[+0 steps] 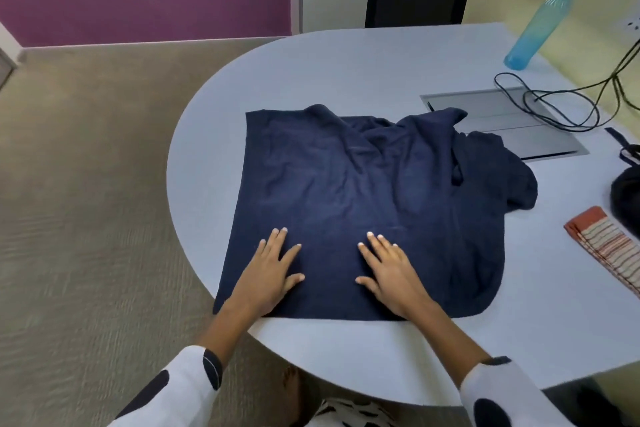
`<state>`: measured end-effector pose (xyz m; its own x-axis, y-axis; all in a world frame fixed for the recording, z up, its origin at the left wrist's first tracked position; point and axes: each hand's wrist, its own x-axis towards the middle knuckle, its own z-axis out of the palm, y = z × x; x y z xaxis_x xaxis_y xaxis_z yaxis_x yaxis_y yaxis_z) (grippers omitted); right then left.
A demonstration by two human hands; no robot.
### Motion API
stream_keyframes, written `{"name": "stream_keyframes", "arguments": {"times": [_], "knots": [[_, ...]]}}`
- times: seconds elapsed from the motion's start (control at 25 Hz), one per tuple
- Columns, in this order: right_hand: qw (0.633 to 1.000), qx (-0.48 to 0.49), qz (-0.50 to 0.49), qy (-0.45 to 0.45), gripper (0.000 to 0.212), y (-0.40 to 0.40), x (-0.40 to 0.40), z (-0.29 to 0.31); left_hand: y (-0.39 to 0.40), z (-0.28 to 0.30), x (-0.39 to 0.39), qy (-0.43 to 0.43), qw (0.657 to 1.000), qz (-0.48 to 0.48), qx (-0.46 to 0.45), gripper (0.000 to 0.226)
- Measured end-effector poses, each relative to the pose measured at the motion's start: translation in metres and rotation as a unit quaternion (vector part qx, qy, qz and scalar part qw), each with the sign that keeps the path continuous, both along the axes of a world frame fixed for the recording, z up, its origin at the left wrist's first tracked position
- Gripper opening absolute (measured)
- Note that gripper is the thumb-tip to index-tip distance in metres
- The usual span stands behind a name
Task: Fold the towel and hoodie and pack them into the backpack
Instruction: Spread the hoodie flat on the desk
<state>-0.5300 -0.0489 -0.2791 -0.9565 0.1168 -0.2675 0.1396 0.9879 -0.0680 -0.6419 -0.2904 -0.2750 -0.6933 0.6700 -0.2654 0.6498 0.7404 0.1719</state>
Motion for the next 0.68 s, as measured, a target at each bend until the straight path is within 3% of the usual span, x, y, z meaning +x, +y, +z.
{"name": "stream_keyframes", "arguments": {"times": [0.2, 0.32, 0.44, 0.56, 0.68], "knots": [[0.999, -0.014, -0.026, -0.022, 0.074, -0.033, 0.018, -0.044, -0.03, -0.058, 0.009, 0.041, 0.998, 0.033, 0.026, 0.087], [0.999, -0.032, 0.018, -0.038, 0.083, -0.041, 0.017, -0.037, -0.036, -0.055, 0.012, 0.014, 0.997, 0.074, 0.018, 0.094], [0.994, -0.093, 0.02, -0.055, 0.096, -0.037, 0.008, -0.023, -0.038, -0.05, 0.016, 0.053, 0.993, 0.104, 0.01, 0.095], [0.986, -0.158, -0.041, 0.027, 0.113, -0.02, -0.013, -0.011, -0.018, -0.032, 0.009, 0.047, 0.99, 0.13, -0.005, 0.087], [0.986, -0.138, -0.073, 0.059, 0.104, -0.002, -0.043, -0.007, 0.009, -0.019, -0.023, 0.096, 0.988, 0.112, 0.038, 0.054]]}}
